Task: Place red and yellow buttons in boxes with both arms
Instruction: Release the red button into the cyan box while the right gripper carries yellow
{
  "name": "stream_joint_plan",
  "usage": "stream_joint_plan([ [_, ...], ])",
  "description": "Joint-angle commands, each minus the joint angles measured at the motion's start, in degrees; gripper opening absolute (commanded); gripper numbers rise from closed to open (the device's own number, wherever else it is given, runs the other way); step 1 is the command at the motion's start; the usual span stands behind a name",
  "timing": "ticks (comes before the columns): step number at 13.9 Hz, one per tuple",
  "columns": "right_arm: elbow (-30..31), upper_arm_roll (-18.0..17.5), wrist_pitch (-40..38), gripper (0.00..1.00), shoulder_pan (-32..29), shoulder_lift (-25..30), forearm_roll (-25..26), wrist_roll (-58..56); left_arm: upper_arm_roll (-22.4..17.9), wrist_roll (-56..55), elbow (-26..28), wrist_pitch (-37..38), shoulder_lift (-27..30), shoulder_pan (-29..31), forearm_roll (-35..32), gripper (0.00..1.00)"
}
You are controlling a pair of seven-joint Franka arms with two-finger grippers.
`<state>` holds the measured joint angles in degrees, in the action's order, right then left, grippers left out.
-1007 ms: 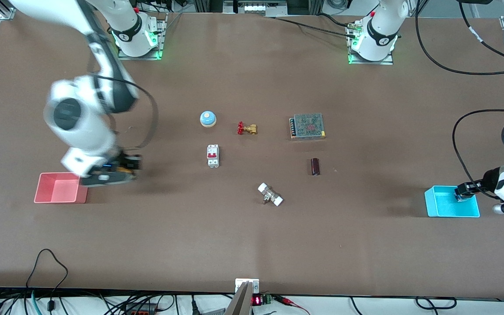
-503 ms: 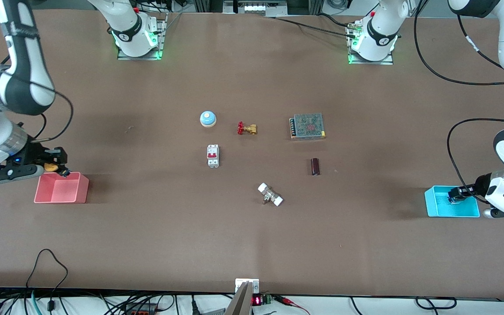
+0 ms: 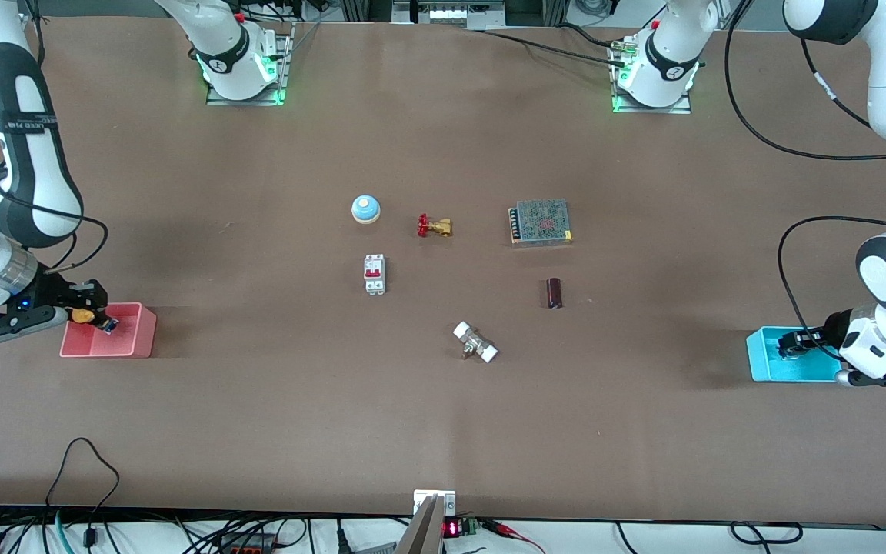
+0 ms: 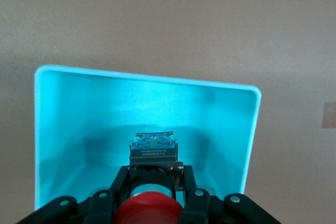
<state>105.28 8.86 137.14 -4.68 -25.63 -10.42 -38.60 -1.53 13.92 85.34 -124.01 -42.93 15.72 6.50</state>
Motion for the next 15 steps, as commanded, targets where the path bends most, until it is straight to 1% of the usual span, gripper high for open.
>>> stream_joint_plan([
  [1, -1.1, -0.3, 1.9, 0.32, -0.9, -1.3, -2.0, -2.4, -0.1, 1.1, -2.1, 0.8, -1.3, 0.3, -0.6, 0.31],
  [5, -1.1, -0.3, 2.9, 0.32, -2.5, -3.8, -2.8, -6.1, -0.1, 1.1, -2.1, -1.0, -2.2, 0.3, -0.4, 0.33],
  [7, -1.1, -0.3, 3.1, 0.32, -2.5, -4.2, -2.9, -6.1, -0.1, 1.1, -2.0, -1.1, -2.2, 0.4, -0.4, 0.40],
  [9, -1.0, -0.3, 3.1, 0.32, -2.5, -4.8, -3.9, -6.1, -0.1, 1.3, -2.0, -1.1, -2.3, 0.4, -0.3, 0.62],
  [11, -1.0, -0.3, 3.1, 0.33, -2.5, -5.0, -3.9, -6.5, -0.1, 1.0, -1.9, -1.1, -2.2, 0.4, -0.2, 1.00],
  [13, -1.0, -0.3, 3.2, 0.33, -2.5, -5.4, -3.9, -6.5, -0.1, 0.9, -1.8, -1.1, -1.5, 0.4, -0.3, 1.00],
  [14, -1.0, -0.3, 3.3, 0.33, -2.5, -5.5, -3.9, -6.5, -0.1, 0.6, -1.5, -0.9, 0.2, 0.3, -0.4, 1.00],
  [15, -1.0, -0.3, 3.7, 0.33, -2.5, -5.5, -4.0, -6.5, 0.3, 0.8, -0.5, 0.1, 3.0, -0.1, -0.4, 1.00],
])
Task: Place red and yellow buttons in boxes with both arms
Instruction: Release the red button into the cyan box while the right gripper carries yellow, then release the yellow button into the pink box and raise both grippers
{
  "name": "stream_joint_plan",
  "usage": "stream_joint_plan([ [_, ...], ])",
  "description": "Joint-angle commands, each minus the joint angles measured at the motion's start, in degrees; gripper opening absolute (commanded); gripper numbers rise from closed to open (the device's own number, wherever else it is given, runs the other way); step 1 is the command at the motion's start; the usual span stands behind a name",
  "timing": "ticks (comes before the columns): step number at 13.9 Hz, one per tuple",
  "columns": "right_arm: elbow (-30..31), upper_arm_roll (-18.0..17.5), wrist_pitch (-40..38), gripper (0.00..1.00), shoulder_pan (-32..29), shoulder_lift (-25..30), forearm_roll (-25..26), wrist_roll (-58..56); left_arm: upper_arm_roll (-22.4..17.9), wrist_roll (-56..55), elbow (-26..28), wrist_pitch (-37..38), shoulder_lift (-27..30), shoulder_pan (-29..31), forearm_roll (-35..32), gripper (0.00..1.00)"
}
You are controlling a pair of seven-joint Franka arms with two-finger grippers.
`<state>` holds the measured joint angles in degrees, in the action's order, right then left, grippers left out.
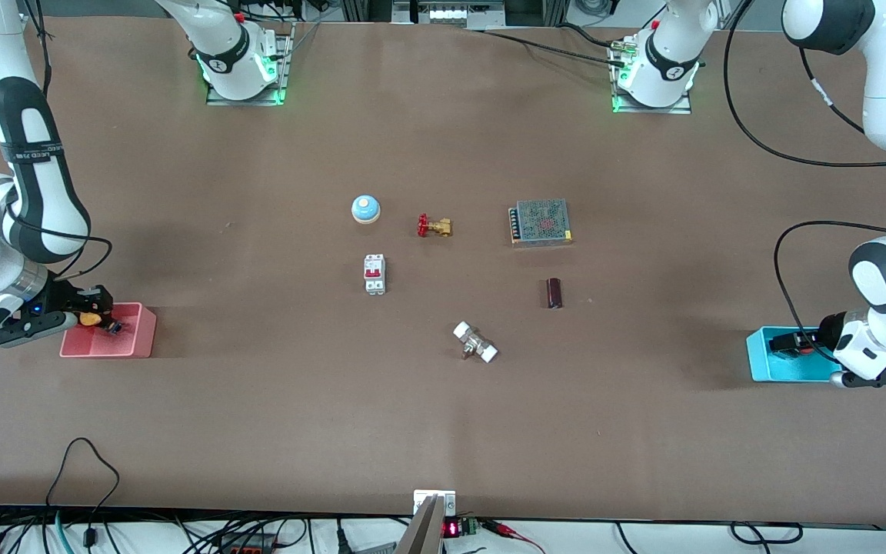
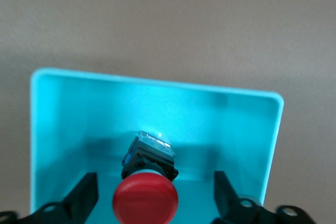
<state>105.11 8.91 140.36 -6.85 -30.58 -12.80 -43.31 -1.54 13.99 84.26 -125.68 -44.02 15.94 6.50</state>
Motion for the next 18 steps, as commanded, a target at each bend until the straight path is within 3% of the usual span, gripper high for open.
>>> stream_joint_plan([
  [1, -0.9, -0.3, 0.5, 0.33, -0.4, -0.7, -1.5, -1.8, 0.5, 0.5, 2.2, 3.7, 7.3, -0.6, -0.4, 1.00],
  [3, -0.9, -0.3, 1.6, 0.34, -0.4, -1.2, -1.6, -1.8, 0.5, 0.3, 4.5, 6.8, 13.5, -4.4, -0.5, 1.00],
  [9, -0.9, -0.3, 3.1, 0.37, -0.4, -1.9, -1.6, -1.8, -0.6, -3.8, 6.2, 13.2, 24.8, -10.1, -0.4, 1.00],
  [11, -0.9, -0.4, 4.1, 0.38, -0.4, -2.5, -1.7, -1.7, -4.5, -7.6, 6.2, 17.1, 27.7, -14.5, -0.3, 1.00],
  [13, -0.9, -0.5, 4.1, 0.41, -0.4, -2.5, -1.7, -1.7, -5.7, -11.3, 6.2, 20.2, 30.3, -16.1, -0.4, 1.00],
  [18, -0.9, -0.6, 4.1, 0.65, -0.4, -2.5, -2.4, -1.7, -4.5, -14.1, 6.3, 27.1, 35.7, -15.8, -0.9, 1.00],
])
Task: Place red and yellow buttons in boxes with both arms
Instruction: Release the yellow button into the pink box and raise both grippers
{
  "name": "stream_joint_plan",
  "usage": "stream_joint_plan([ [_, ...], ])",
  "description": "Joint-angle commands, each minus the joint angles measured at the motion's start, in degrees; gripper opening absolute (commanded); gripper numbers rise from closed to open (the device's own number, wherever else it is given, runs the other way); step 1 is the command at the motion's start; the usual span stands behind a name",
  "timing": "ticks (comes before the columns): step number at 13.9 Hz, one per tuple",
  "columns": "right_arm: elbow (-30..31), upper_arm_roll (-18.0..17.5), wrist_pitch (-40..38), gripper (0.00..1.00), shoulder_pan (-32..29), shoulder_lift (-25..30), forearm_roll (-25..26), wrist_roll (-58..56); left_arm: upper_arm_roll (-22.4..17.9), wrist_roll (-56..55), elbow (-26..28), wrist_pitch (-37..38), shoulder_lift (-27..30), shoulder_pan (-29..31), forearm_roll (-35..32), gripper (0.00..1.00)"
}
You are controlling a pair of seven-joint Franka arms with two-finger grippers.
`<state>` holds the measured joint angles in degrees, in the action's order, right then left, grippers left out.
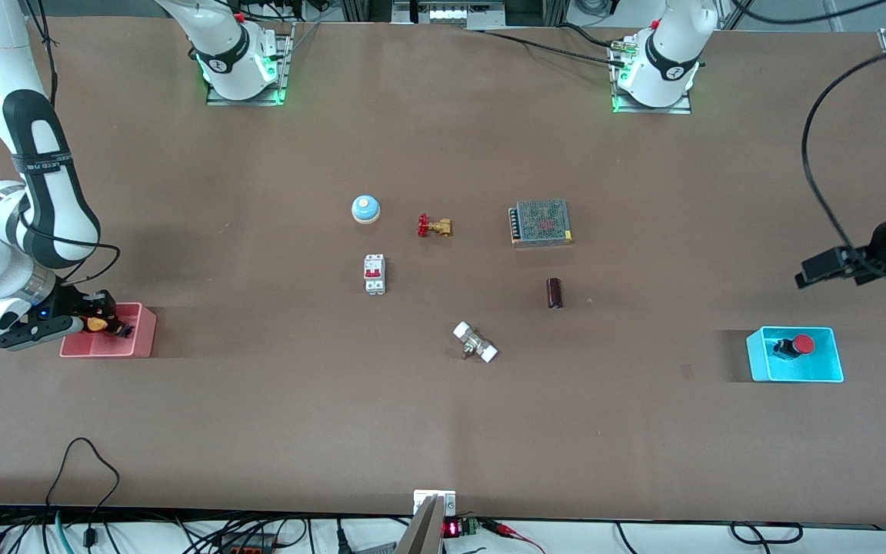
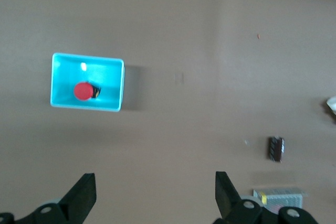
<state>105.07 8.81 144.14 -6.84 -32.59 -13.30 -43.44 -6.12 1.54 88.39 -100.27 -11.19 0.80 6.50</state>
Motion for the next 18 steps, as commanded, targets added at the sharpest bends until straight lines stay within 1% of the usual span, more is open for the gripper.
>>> stream_joint_plan([
  [1, -0.7, -0.5, 0.3, 0.68, -0.3, -0.5, -1.9, -1.6, 1.3, -2.0, 2.1, 2.2, 3.4, -0.5, -1.0, 1.00],
  [3, -0.7, -0.5, 0.3, 0.74, -0.3, -0.5, -1.9, -1.6, 3.5, -2.0, 2.3, 2.4, 4.2, 0.5, -1.3, 1.00],
  [4, -0.8, -0.5, 0.3, 0.77, -0.3, -0.5, -1.9, -1.6, 5.5, -2.1, 3.0, 2.4, 4.7, 1.6, -1.5, 1.00],
  [5, -0.7, -0.5, 0.3, 0.80, -0.3, -0.5, -1.9, -1.6, 8.0, -2.9, 4.0, 2.3, 5.7, 3.0, -3.1, 1.00],
  [6, -0.8, -0.5, 0.3, 0.83, -0.3, -0.5, -2.0, -1.6, 9.6, -4.9, 5.0, 2.3, 6.9, 3.7, -4.7, 1.00],
  [7, -0.8, -0.5, 0.3, 0.87, -0.1, -0.4, -2.0, -1.4, 9.6, -5.3, 5.3, 2.4, 7.2, 3.7, -4.9, 1.00],
  [8, -0.8, -0.5, 0.1, 0.99, 0.3, 0.2, -2.2, -1.0, 9.1, -5.0, 5.0, 2.6, 7.2, 3.5, -4.9, 1.00],
  [9, -0.7, -0.5, -0.4, 1.00, 0.9, 1.6, -3.0, -0.9, 8.3, -4.9, 4.5, 2.6, 7.2, 3.2, -4.8, 1.00],
  [11, -0.8, -0.4, -5.9, 1.00, 1.8, 5.9, -3.4, -0.6, 8.0, -5.0, 4.4, 2.7, 7.2, 2.9, -4.6, 1.00],
  [14, -0.8, -0.3, -15.1, 1.00, 2.0, 14.5, -2.4, -0.1, 8.5, -4.9, 4.0, 2.5, 7.3, 3.3, -4.1, 1.00],
  [15, -0.8, -0.3, -17.2, 1.00, 2.1, 17.5, -2.0, 1.9, 8.6, -4.9, 3.9, 2.6, 7.2, 3.2, -4.1, 1.00],
  [16, -0.8, -0.3, -19.3, 1.00, 2.7, 20.3, -0.6, 4.7, 8.6, -4.9, 4.0, 2.8, 7.2, 3.2, -4.1, 1.00],
  [17, -0.8, -0.3, -21.1, 1.00, 3.8, 22.4, 2.2, 8.0, 8.5, -4.9, 3.9, 3.4, 7.2, 3.2, -4.2, 1.00],
  [18, -0.9, -0.5, -22.5, 1.00, 5.3, 24.6, 6.3, 12.4, 8.4, -4.8, 3.9, 3.3, 7.2, 3.6, -4.3, 1.00],
])
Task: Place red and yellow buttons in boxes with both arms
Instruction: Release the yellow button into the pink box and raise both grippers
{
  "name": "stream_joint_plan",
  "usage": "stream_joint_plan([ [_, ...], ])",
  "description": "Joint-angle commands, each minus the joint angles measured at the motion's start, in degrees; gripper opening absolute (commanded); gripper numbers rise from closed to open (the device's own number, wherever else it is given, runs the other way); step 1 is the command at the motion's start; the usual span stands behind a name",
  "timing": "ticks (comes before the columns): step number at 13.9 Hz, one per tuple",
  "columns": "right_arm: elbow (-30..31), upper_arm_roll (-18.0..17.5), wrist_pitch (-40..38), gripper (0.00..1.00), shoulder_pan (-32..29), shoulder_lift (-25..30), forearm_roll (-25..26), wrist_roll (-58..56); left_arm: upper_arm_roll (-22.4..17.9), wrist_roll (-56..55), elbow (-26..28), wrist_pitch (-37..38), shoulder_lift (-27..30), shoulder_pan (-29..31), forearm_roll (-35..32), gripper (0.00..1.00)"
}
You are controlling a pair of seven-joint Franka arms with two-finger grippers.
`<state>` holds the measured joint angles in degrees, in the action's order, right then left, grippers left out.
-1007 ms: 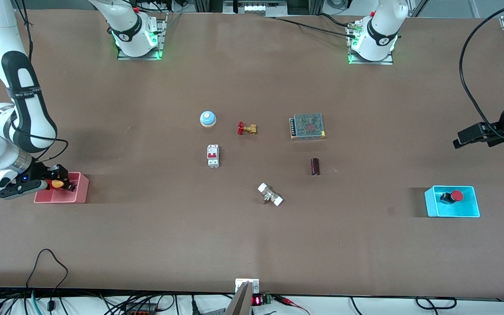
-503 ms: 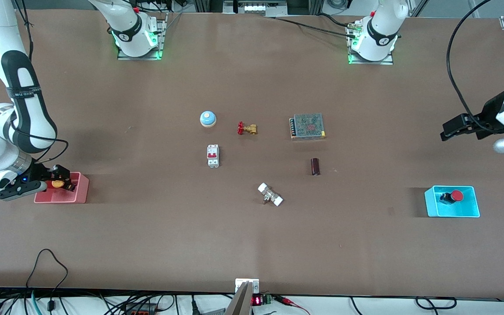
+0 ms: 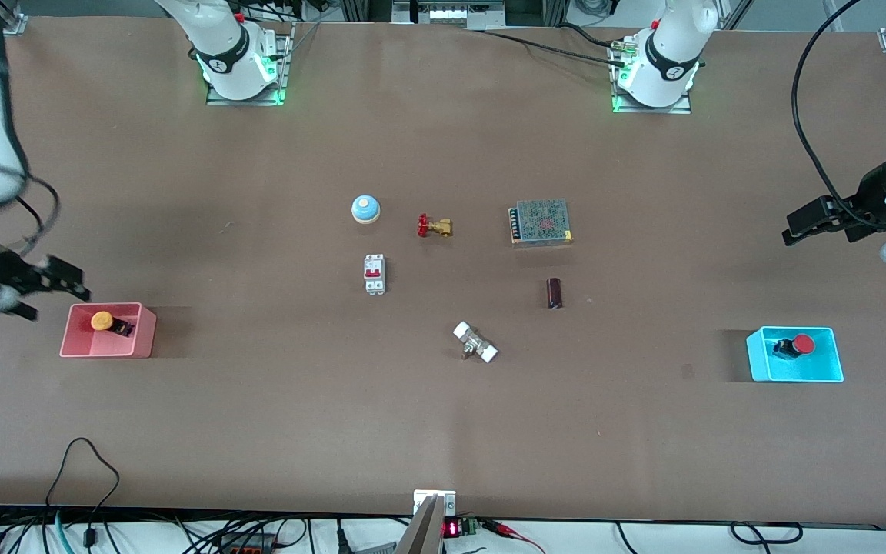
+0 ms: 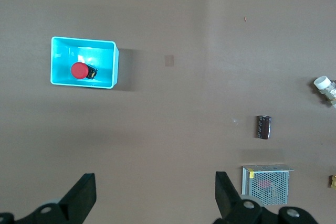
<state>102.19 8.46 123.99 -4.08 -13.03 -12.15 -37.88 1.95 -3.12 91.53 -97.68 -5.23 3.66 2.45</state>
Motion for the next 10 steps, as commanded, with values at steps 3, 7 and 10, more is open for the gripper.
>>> stream_joint_plan([
  [3, 2.1, -2.8, -8.5, 1.00, 5.2, 9.7, 9.3, 23.2, 0.3, -0.5, -1.2, 1.2, 0.5, 0.8, -0.8, 1.00],
  [7, 2.1, -8.9, -11.6, 1.00, 5.4, 11.8, 10.1, 32.5, 0.1, -0.2, -2.7, 4.1, 0.9, 1.0, -0.7, 1.00],
  [10, 2.1, -9.9, -12.1, 1.00, 5.3, 12.2, 10.2, 34.1, 0.2, 0.5, -4.0, 4.4, 0.7, 1.0, -0.6, 1.00],
])
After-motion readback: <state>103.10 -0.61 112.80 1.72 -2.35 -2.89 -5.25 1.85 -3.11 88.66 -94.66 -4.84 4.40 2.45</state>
